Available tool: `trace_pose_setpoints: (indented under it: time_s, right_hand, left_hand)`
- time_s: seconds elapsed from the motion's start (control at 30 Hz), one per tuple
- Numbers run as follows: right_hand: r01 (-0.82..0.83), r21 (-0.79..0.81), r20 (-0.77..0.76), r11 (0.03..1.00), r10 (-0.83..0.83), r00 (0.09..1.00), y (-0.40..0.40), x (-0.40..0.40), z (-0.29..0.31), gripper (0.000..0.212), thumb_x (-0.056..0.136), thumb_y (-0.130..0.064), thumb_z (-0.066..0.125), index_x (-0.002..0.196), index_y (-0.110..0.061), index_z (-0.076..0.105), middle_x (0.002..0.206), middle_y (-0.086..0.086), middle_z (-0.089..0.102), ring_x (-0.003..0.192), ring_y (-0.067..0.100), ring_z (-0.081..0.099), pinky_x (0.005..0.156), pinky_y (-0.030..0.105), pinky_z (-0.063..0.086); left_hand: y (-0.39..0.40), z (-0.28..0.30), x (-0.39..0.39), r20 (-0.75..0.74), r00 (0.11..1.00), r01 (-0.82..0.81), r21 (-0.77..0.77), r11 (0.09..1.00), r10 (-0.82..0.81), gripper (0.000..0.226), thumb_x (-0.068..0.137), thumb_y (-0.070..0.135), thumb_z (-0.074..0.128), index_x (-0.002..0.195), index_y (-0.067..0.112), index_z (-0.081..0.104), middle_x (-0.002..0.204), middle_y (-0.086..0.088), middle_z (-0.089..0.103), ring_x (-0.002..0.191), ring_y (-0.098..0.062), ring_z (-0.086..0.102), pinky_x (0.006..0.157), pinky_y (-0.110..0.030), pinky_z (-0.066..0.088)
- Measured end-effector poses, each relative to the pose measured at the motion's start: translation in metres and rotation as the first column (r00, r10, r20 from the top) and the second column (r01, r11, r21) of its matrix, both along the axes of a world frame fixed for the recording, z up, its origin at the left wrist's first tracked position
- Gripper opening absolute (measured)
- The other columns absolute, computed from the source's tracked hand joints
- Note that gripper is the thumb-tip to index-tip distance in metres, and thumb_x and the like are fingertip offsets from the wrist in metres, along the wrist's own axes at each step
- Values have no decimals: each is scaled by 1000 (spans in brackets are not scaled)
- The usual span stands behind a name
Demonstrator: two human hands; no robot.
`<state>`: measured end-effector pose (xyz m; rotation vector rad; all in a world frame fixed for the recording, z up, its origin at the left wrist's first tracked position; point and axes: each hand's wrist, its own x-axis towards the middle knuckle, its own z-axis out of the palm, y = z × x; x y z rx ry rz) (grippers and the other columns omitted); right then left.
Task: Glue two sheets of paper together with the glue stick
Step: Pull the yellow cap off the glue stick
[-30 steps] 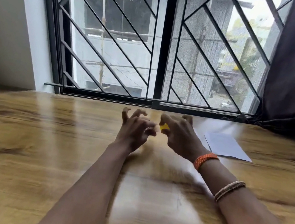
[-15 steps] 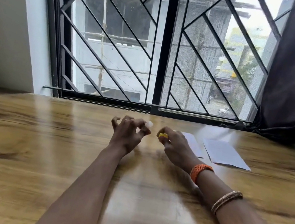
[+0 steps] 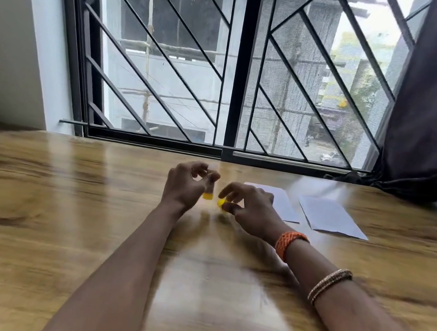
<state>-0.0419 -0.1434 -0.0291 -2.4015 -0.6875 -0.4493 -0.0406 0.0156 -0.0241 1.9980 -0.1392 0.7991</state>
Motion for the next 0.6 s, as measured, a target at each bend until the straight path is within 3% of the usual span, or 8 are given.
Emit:
trace_pose_setpoints:
  time_s: [0.07, 0.17, 0.23, 0.3, 0.37, 0.43, 0.53, 0.6]
  right_hand:
    - [2, 20, -25, 1000, -1, 1000, 1, 0, 0, 17, 85, -13, 64, 98, -24, 63, 91, -6, 70, 98, 14, 61, 81, 33, 24]
    - [-11, 62, -93, 998, 16, 996, 5, 2, 0, 26, 86, -8, 63, 108, -22, 62, 87, -8, 62, 92, 13, 60, 87, 34, 34]
    - [-47, 90, -109, 995, 57, 992, 7, 3, 0, 32, 87, -4, 61, 116, -17, 64, 88, -6, 60, 84, 8, 57, 83, 18, 43]
    - [-84, 124, -114, 989, 98, 989, 7, 2, 1, 29, 87, 2, 60, 112, -9, 68, 85, -7, 60, 71, -8, 57, 64, -4, 36]
    - [-91, 113, -113, 989, 104, 988, 6, 2, 1, 24, 85, 1, 63, 106, -6, 70, 79, -12, 60, 67, -12, 56, 60, -6, 35]
    - [-96, 88, -117, 991, 106, 987, 6, 1, 1, 22, 83, -4, 67, 104, -10, 69, 81, -9, 63, 77, 0, 59, 71, 3, 44]
    - [-76, 35, -154, 996, 81, 985, 6, 1, 1, 24, 81, -9, 70, 104, -16, 64, 101, 4, 69, 97, 16, 62, 92, 37, 51]
    - [-73, 43, -191, 996, 79, 978, 5, 1, 1, 25, 81, -11, 70, 103, -17, 61, 107, 6, 67, 103, 18, 62, 96, 43, 49]
  left_hand:
    - [0, 3, -2, -30, 999, 34, -107, 994, -37, 24, 78, 31, 71, 88, 8, 72, 85, -7, 72, 81, -16, 63, 69, -22, 43]
    - [-1, 4, -3, -42, 998, 28, -250, 968, -40, 16, 80, 28, 69, 80, 13, 71, 78, -7, 70, 72, -13, 59, 72, -28, 45]
    - [0, 5, -4, -57, 997, 31, -337, 941, -53, 10, 81, 27, 68, 78, 18, 69, 76, -4, 66, 72, -14, 56, 74, -34, 47]
    - [0, 7, -4, -71, 995, 32, -399, 917, -66, 12, 82, 27, 67, 84, 16, 69, 82, -5, 66, 78, -17, 57, 76, -37, 48]
    - [0, 8, -5, -79, 994, 35, -441, 897, -78, 15, 83, 27, 67, 87, 13, 69, 83, -5, 65, 79, -18, 56, 75, -36, 47]
    - [0, 9, -5, -80, 992, 46, -486, 873, -97, 13, 83, 27, 66, 80, 15, 66, 76, -1, 62, 73, -17, 54, 66, -32, 45]
    - [-1, 9, -5, -87, 990, 53, -525, 850, -115, 12, 84, 27, 65, 75, 20, 64, 74, 1, 61, 66, -15, 52, 58, -29, 43]
    - [-2, 9, -5, -90, 987, 60, -551, 832, -131, 11, 84, 27, 65, 74, 22, 63, 75, 3, 62, 65, -13, 53, 59, -29, 44]
